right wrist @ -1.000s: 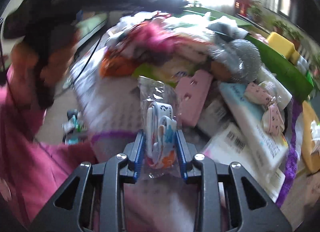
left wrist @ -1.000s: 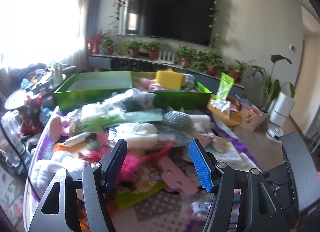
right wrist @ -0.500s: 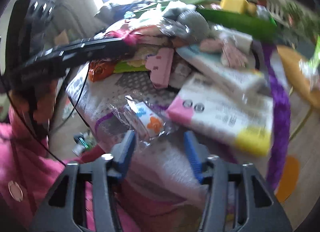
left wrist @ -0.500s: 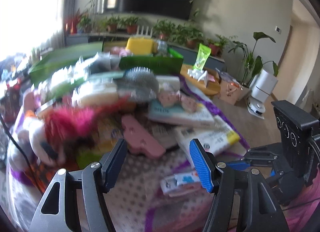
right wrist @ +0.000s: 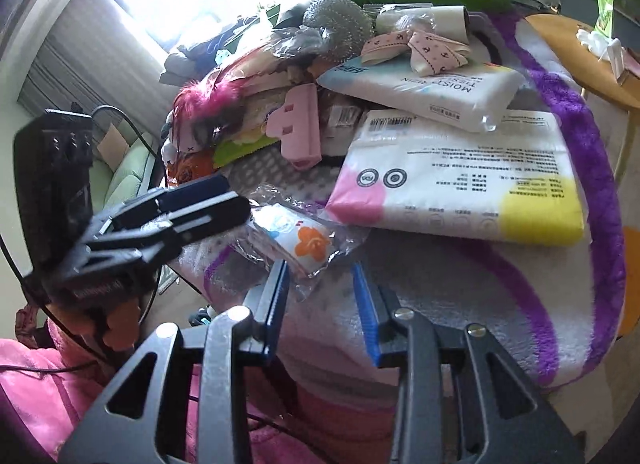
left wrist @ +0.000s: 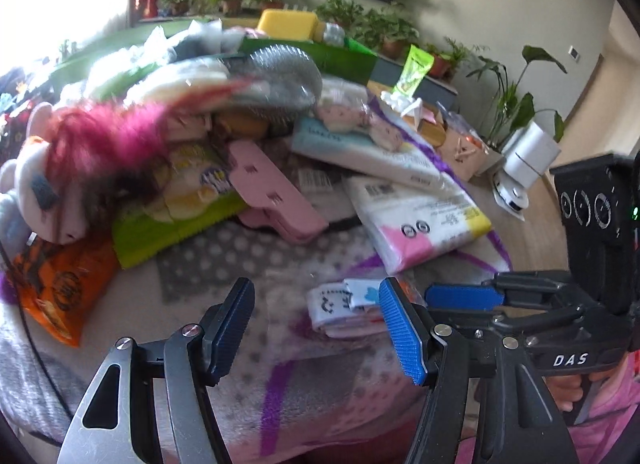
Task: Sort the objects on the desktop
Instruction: 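Close the right gripper on the clear bag and lift it, then carry the clear bag in the right gripper over the green box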
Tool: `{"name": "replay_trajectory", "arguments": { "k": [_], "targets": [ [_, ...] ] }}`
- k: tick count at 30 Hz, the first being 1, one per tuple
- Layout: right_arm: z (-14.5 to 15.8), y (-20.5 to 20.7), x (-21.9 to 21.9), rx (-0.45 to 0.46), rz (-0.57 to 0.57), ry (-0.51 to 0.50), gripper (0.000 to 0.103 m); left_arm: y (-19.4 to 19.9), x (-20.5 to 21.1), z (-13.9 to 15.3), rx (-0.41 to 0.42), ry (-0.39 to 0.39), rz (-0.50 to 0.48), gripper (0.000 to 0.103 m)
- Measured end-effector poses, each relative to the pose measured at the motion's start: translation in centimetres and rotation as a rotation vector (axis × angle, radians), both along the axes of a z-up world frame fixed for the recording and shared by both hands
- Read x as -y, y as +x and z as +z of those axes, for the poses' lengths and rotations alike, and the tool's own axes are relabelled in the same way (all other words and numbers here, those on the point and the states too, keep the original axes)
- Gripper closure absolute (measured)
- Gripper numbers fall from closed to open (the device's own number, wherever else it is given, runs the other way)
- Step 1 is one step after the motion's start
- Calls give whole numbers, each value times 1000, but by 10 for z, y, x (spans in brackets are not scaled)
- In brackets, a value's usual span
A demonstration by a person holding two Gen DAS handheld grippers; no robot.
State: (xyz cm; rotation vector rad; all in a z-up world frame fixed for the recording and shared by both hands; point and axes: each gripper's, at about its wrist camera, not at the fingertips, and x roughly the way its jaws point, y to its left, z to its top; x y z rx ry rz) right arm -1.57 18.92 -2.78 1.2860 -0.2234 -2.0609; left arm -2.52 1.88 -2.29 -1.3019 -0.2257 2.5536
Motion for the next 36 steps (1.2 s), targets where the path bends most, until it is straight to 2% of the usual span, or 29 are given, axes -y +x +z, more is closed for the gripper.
{"name": "replay_trajectory", "arguments": {
  "k": [8,17,19,28,32,36],
  "targets": [
    [-3,-5,7,-1,-12,4,69,-1,0,-8,24,-5,1,45],
    [-5,-4,20,-64,12,60,69,6,-1,-14,29,-15,-19,49],
    [-6,-3,21,-73,16,65,73,10,-1,-13,27,-22,-24,50],
    [5,3,18,-116,29,64,76,18,-3,-7,23,-6,-47,54],
    [16,8,19,-158,38,68,78,20,-8,-1,15,2,-63,60],
    [21,12,21,-200,44,85,80,18,-11,-3,21,7,-68,60]
  ]
}}
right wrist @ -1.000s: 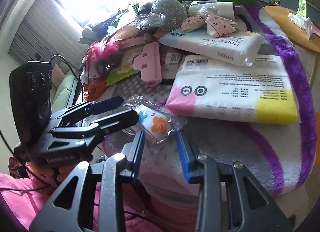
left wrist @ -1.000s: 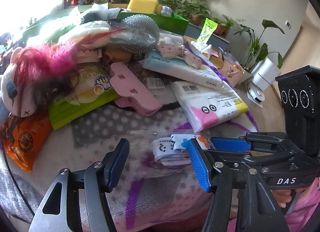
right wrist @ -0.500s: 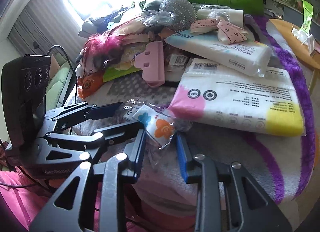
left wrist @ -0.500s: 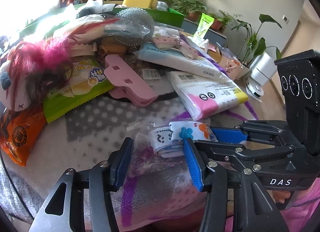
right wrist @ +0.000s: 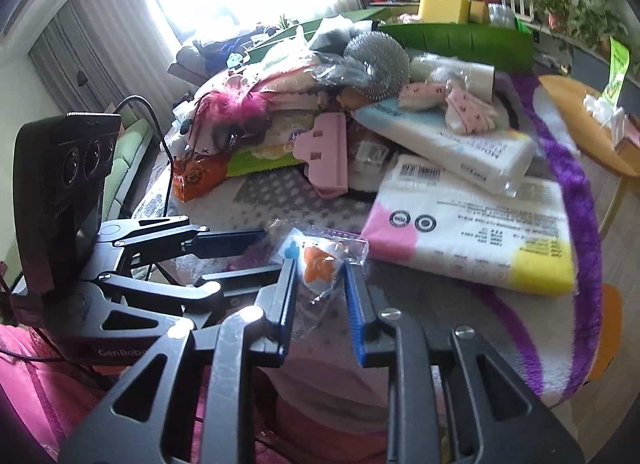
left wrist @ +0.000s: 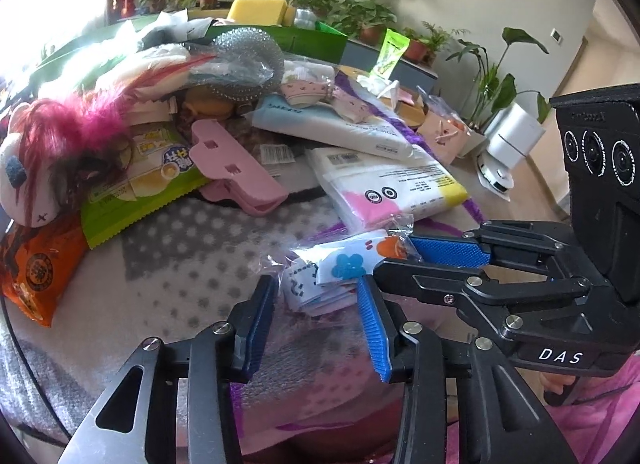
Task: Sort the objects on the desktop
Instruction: 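Carry the clear bag in the right gripper over the green box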
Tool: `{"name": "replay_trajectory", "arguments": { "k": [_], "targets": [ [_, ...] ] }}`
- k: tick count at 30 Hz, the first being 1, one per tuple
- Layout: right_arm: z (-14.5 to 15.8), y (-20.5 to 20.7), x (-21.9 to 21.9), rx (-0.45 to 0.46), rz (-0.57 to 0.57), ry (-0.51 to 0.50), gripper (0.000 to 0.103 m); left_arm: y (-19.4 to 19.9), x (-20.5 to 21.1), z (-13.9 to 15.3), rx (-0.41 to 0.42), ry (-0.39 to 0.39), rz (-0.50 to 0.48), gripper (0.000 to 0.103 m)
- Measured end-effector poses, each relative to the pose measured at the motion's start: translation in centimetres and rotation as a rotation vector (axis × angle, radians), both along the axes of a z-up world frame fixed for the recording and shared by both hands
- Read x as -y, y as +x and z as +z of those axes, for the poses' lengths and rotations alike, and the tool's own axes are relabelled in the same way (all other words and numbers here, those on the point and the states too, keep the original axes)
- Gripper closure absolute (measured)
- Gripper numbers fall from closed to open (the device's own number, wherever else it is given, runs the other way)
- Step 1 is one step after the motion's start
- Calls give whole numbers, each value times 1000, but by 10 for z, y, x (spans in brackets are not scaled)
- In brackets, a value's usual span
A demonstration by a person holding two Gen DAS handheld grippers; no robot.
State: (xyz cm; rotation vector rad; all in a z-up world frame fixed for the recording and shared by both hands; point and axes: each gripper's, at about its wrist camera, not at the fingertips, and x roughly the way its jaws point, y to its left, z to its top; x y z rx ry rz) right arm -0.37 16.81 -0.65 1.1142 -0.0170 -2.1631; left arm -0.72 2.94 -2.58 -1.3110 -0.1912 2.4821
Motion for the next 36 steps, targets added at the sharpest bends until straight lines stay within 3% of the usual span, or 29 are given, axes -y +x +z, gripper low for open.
{"name": "replay_trajectory", "arguments": {
  "k": [6,8,11,16,19,22,27,36],
  "targets": [
    [-14,-6,-9,59,-20,17,76,-4,6,-4,12,9,54,59],
    [-18,-7,-12,82,-22,13,74,-4,6,-5,12,-4,66,49],
    [-20,-7,-13,92,-28,14,73,-5,5,-8,21,-10,65,45],
    [-27,-12,-12,138,-28,-26,73,-9,-3,-11,14,-9,41,48],
    [-26,-12,-10,124,-22,-22,77,-8,-5,-7,10,19,7,68],
    [-19,-6,-5,71,-6,10,77,-2,-11,0,-27,-23,-13,68],
    [-7,-3,-9,43,2,-9,78,-1,-6,14,-36,27,-17,68],
    [32,-7,-17,-78,12,-24,78,-18,-15,51,-125,8,-35,68]
  ]
}}
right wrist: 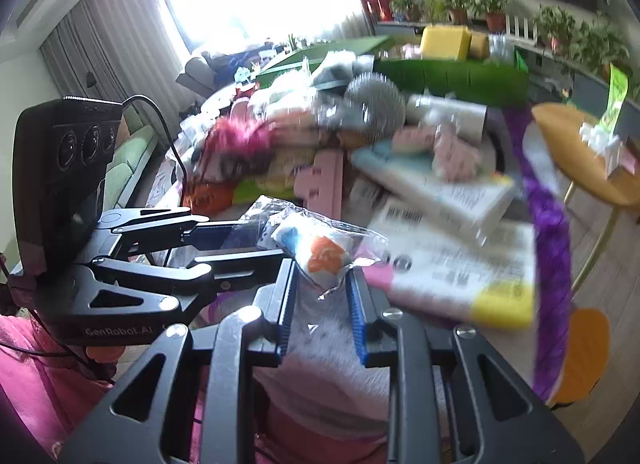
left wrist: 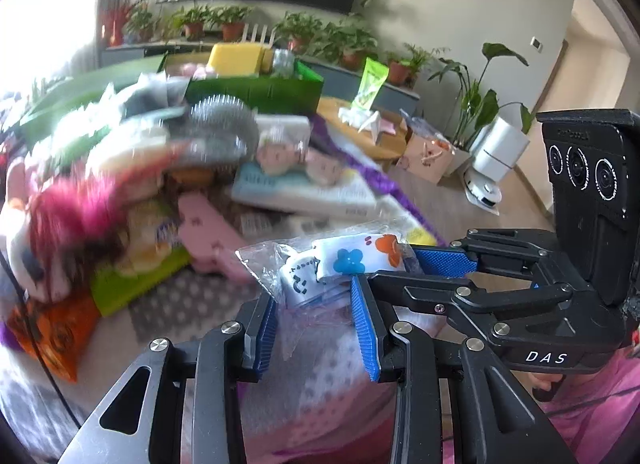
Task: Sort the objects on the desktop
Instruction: 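Carry the clear bag in the right gripper over the green box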
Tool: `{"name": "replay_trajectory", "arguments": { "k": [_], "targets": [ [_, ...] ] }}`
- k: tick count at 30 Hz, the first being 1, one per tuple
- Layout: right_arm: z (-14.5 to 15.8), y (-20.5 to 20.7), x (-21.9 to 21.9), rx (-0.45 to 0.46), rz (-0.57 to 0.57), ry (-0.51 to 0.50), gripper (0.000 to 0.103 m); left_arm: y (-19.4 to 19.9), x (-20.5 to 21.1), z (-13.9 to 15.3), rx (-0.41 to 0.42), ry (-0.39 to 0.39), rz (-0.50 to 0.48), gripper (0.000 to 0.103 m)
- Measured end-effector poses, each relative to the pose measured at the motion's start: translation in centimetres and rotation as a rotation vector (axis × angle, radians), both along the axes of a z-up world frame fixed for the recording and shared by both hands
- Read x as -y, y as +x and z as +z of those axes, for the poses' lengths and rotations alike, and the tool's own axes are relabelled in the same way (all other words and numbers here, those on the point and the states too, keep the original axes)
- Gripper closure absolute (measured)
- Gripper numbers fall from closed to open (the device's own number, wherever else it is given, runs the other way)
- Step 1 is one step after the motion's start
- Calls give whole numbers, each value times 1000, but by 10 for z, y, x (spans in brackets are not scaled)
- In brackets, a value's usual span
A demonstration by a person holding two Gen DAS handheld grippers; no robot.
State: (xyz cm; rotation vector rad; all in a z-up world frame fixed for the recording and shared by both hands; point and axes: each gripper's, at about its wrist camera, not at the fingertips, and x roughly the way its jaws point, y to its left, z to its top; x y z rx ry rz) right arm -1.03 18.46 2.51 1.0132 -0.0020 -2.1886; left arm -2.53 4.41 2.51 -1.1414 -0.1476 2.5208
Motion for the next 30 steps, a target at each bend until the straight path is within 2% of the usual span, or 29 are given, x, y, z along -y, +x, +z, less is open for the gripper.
{"name": "replay_trajectory", "arguments": {
  "k": [6,14,30],
  "targets": [
    [27,-20,-8,-82,8,-40,78,-12,-9,24,-89,-38,8,68],
    [54,-41,-20,-159,7,-77,78,-35,-15,45,-143,-56,11,68],
    [84,-92,-34,-240,-5,-124,78,-87,-27,77,-235,-126,17,68]
  ]
}}
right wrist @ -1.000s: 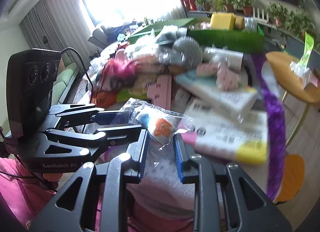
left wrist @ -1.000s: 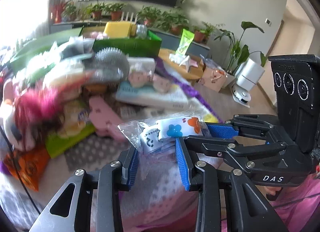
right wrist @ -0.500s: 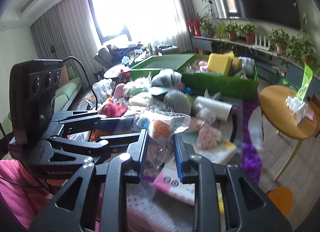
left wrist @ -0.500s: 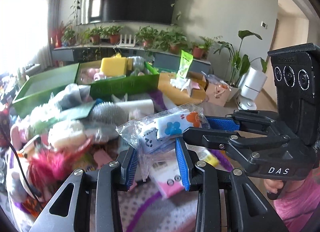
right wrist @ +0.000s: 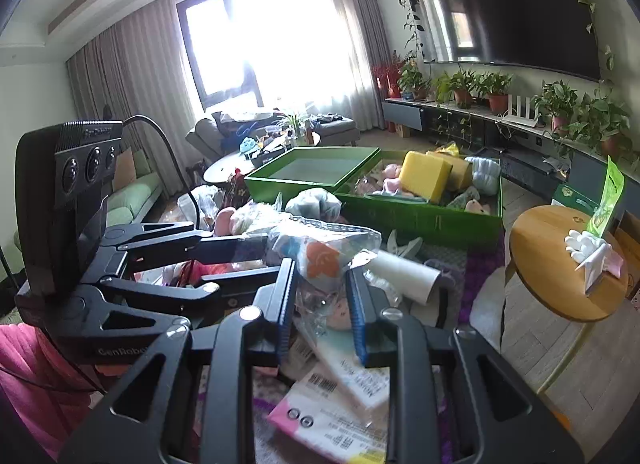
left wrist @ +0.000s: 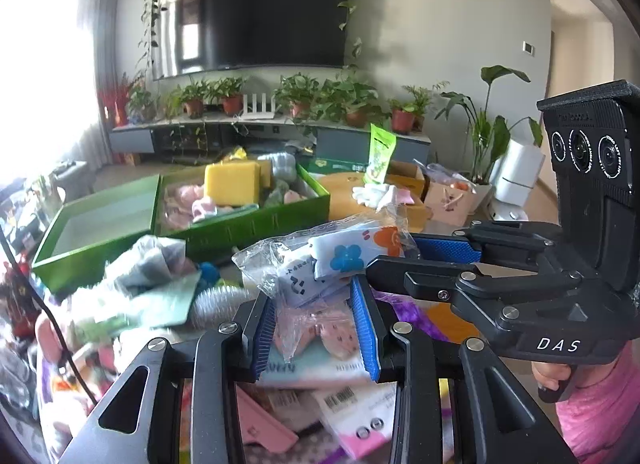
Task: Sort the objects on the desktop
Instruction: 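Carry the clear bag in the right gripper over the green box, then lower the clear bag into the green box and open the right gripper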
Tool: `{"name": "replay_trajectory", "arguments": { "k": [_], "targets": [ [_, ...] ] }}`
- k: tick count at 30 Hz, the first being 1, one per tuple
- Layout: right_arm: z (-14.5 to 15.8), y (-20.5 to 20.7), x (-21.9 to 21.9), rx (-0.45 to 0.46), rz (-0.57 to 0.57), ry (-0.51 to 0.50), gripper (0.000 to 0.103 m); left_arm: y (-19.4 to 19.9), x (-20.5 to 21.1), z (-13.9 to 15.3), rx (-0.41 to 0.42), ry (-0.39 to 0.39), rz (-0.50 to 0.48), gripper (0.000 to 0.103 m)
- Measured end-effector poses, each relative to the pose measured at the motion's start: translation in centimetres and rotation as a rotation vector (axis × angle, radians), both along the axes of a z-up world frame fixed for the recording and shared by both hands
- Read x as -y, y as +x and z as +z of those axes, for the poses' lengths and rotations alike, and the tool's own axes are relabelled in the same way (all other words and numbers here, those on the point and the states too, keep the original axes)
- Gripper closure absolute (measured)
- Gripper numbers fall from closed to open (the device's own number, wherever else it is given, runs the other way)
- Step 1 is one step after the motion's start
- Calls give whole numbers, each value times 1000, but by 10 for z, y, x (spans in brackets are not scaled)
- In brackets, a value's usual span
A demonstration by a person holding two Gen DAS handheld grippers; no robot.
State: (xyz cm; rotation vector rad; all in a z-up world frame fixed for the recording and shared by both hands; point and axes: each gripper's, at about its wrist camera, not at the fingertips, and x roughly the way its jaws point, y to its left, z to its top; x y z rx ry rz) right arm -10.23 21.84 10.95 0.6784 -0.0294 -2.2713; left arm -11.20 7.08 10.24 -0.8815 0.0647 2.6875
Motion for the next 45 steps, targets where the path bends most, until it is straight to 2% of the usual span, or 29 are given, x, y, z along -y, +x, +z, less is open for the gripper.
{"name": "replay_trajectory", "arguments": {
  "k": [7,12,25,35,45],
  "targets": [
    [8,-28,-6,-16,-7,-23,78,-29,-6,8,-25,-26,-11,68],
    [11,-50,-10,-16,-13,-28,78,-54,-7,12,-20,2,-21,68],
    [20,-102,-29,-7,14,-74,76,-102,-18,21,-32,-19,-35,68],
    [11,-146,-36,26,0,-91,76,-147,-26,12,-4,-26,-24,68],
    [-12,-194,-41,81,14,-105,76,-192,-33,-10,48,-59,-21,68]
  ]
}}
